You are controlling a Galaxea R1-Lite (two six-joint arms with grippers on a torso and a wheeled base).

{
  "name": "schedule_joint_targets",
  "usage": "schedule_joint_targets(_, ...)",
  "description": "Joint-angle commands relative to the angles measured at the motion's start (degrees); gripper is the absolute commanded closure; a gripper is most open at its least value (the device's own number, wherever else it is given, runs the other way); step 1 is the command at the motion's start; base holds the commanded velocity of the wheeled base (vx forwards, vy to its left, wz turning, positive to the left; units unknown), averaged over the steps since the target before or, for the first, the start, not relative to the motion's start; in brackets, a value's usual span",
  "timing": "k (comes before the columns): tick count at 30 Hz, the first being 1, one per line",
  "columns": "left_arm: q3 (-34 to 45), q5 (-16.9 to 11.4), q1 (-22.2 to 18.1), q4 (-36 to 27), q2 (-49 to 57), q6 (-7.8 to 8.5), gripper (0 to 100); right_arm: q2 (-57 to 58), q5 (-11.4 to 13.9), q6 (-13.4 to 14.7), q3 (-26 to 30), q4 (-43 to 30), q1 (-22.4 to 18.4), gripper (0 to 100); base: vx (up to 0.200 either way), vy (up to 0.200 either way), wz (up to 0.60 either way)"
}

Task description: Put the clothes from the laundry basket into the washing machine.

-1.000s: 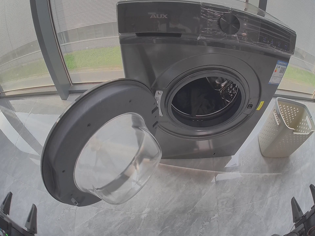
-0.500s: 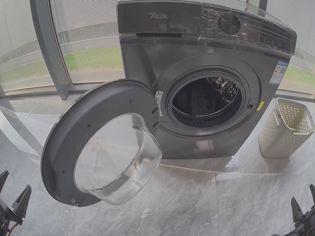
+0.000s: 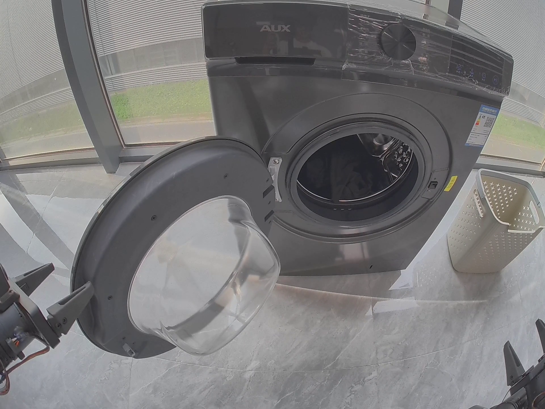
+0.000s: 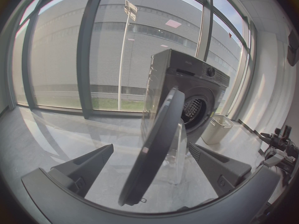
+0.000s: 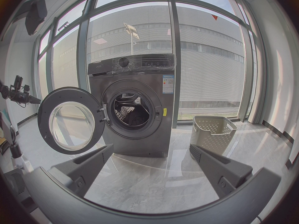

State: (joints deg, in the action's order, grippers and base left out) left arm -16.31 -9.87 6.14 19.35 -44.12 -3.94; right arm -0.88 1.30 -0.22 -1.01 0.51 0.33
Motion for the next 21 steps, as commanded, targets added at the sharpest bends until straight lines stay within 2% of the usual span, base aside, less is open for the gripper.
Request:
schedule_joint_targets(1, 0.3, -4.5, 1.8, 1.3, -5.8, -0.54, 0, 0.9, 0.0, 0.0, 1.0, 0.0, 0.0, 0, 0.0, 0.0, 0.0)
schedule_joint_targets(2, 0.4, -6.6, 2.5, 1.3, -5.8, -0.54, 0, 0.9, 0.0, 0.0, 1.0, 0.0, 0.0, 0, 0.0, 0.0, 0.0)
schedule_joint_targets(4, 0.6, -9.0, 3.2, 1.0, -5.7, -0.54, 0, 0.9, 0.0, 0.0, 1.0, 0.0, 0.0, 0, 0.0, 0.0, 0.0)
schedule_joint_targets(8, 0.4, -11.2, 7.4, 1.3, -5.2, -0.81, 0, 0.9, 0.0, 0.0, 1.0, 0.0, 0.0, 0, 0.0, 0.0, 0.0)
schedule_joint_targets(10, 0.2, -11.4, 9.1, 1.4, -5.0, -1.07, 0, 0.9, 0.0, 0.0, 1.0, 0.0, 0.0, 0, 0.0, 0.0, 0.0)
schedule_joint_targets(12, 0.1, -11.0, 12.7, 1.4, -5.1, -2.13, 0, 0.9, 0.0, 0.0, 1.0, 0.0, 0.0, 0, 0.0, 0.0, 0.0)
schedule_joint_targets(13, 0.1, -11.0, 13.4, 1.4, -5.5, -2.04, 0, 0.9, 0.0, 0.0, 1.0, 0.0, 0.0, 0, 0.0, 0.0, 0.0)
schedule_joint_targets(21, -2.8, -11.3, 14.6, 2.2, -10.0, -1.42, 0, 0.9, 0.0, 0.0, 1.0, 0.0, 0.0, 0, 0.0, 0.0, 0.0)
